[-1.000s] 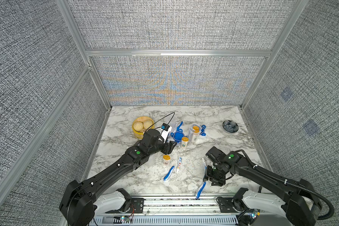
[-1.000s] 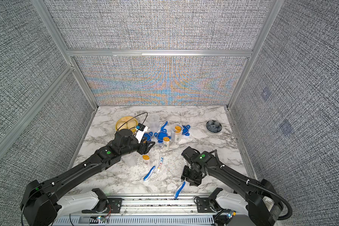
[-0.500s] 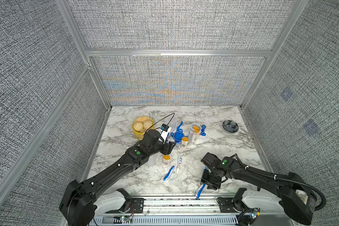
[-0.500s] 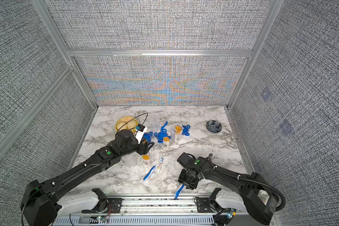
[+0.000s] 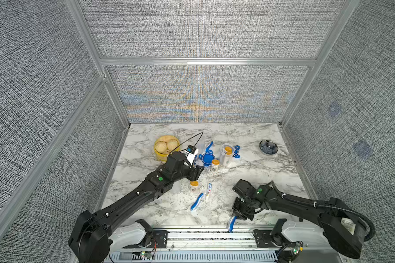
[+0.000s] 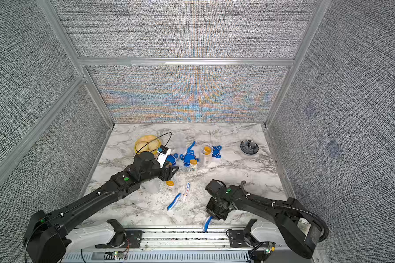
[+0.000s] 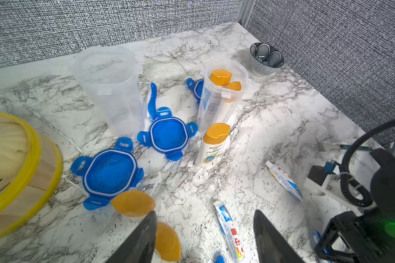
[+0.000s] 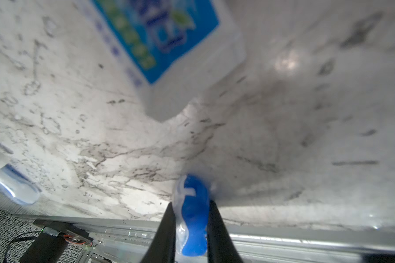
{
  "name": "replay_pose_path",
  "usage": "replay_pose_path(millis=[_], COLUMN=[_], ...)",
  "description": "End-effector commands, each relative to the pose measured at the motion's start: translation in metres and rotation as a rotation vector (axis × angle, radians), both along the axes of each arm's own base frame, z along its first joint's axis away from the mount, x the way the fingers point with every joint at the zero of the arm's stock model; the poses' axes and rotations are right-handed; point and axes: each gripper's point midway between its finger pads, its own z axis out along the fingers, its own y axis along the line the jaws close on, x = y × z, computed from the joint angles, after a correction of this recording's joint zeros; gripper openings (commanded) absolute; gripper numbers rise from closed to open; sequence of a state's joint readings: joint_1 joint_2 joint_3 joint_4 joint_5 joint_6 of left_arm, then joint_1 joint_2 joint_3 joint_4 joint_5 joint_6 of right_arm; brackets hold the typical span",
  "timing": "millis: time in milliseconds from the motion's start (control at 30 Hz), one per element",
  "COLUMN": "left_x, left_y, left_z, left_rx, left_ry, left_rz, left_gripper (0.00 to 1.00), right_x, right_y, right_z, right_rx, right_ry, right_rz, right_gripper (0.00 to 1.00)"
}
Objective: Pack away toiletry kits
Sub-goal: Pick up the toiletry item from the center of the board.
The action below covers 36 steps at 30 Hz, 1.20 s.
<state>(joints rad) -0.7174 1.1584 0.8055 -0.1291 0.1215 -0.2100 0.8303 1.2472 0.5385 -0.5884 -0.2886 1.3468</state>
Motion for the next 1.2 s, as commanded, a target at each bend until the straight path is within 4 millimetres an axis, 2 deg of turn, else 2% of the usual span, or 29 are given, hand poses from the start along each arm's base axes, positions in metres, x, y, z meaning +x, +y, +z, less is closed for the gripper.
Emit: replay_pose_path(millis=[0,133,233,433,800,833,867,967,1067,1167], left_x=[0.003,0.003,0.003,0.003,0.004,0.004,0.004,0.004,0.004,0.005], left_y=[0.001,0.001,0.002,0.001,0.001,0.001,0.000,0.000,0.000,0.000], left_z=[0.003,0.002,0.003,0.003,0.008,0.008,0.008,0.008,0.007,0.008], left_rx=[-0.008,-0.007,-0.009,-0.010,-0.023,-0.024,-0.026,-0.027,-0.024,-0.025], left_ry=[-0.013,-0.015,-0.015,-0.016,-0.032,-0.033,-0.033,-0.034,-0.037,-0.039], left_rz=[0.013,0.014,0.016,0.015,0.015,0.015,0.015,0.012,0.013,0.012], left_gripper=[0.66,0.66,0.66,0.66,0.66,0.66,0.66,0.66,0.66,0.66], right_x=[0.011,0.025,0.043,0.075,0.138,0.148,0.156,0.180,0.204,0.227], right_y=[-0.015,-0.020,-0.025,-0.027,-0.040,-0.038,-0.038,-0.031,-0.014,-0.001], right_z=[-0.006,0.000,0.013,0.056,0.183,0.204,0.218,0.254,0.283,0.300], right_rx=[-0.079,-0.083,-0.094,-0.101,-0.173,-0.171,-0.185,-0.217,-0.211,-0.245], right_ry=[-0.057,-0.096,-0.153,-0.308,-0.794,-0.865,-0.920,-1.057,-1.175,-1.255], right_rz=[-0.017,-0.034,-0.031,-0.008,0.077,0.075,0.082,0.116,0.146,0.174], right_gripper=[0.15,0.14,0.14,0.14,0.14,0.14,0.13,0.13,0.13,0.13])
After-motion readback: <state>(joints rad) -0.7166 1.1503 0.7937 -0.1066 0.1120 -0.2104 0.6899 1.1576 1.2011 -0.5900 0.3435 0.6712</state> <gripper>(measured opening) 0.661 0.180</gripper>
